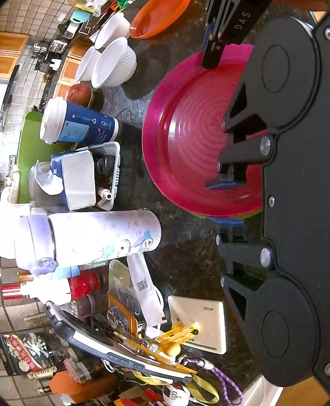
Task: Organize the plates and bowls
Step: 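Lift the red plate with both grippers onto the green plate and open, then move both open grippers to the rim of the orange plate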
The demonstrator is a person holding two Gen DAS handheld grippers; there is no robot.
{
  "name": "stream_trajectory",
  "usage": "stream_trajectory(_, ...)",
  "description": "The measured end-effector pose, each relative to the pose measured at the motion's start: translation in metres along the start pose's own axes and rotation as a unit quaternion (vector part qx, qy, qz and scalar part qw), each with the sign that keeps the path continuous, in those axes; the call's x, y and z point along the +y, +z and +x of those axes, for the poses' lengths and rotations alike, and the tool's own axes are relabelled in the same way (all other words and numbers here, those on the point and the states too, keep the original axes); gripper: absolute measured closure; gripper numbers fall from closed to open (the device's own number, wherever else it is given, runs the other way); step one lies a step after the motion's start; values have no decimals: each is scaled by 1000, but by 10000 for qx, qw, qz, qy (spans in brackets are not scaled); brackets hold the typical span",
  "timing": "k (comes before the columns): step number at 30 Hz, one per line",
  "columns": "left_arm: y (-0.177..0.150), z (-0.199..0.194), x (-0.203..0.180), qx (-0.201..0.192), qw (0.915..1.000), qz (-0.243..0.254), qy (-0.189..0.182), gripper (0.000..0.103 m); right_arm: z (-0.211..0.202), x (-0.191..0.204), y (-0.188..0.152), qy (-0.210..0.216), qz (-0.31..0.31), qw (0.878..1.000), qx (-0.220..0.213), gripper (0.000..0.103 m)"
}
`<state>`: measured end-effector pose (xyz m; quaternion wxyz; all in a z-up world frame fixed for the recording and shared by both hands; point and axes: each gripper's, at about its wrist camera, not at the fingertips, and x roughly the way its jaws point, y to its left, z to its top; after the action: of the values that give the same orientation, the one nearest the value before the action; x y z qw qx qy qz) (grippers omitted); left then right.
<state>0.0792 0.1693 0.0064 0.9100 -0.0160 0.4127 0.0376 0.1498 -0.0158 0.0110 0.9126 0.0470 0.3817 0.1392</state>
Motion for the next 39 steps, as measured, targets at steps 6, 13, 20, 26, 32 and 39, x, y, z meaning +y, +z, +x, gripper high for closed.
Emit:
stream_trajectory(6,3,14,13,84,9997,84,-224,74,9,12,1,-242,109,9996,-14,91)
stream_trajectory(13,6,22,19,88,9990,161,-418,72,9,18,0,-420,196,9989,-67,89)
stream_trajectory(20,5,16,17,-78,9981,346,-513,58,8,24,-4,-544,148,9983,-115,80)
stream_trajectory(26,3,15,15,-101,9978,444,-492,58,7,24,-6,-582,179,9981,-90,80)
stream_trajectory(32,4,11,11,-161,9977,436,-496,58,-1,19,-7,-648,269,9974,-166,80)
stream_trajectory(39,5,10,-7,-140,9974,474,-523,57,-18,2,-9,-712,393,9962,-324,79)
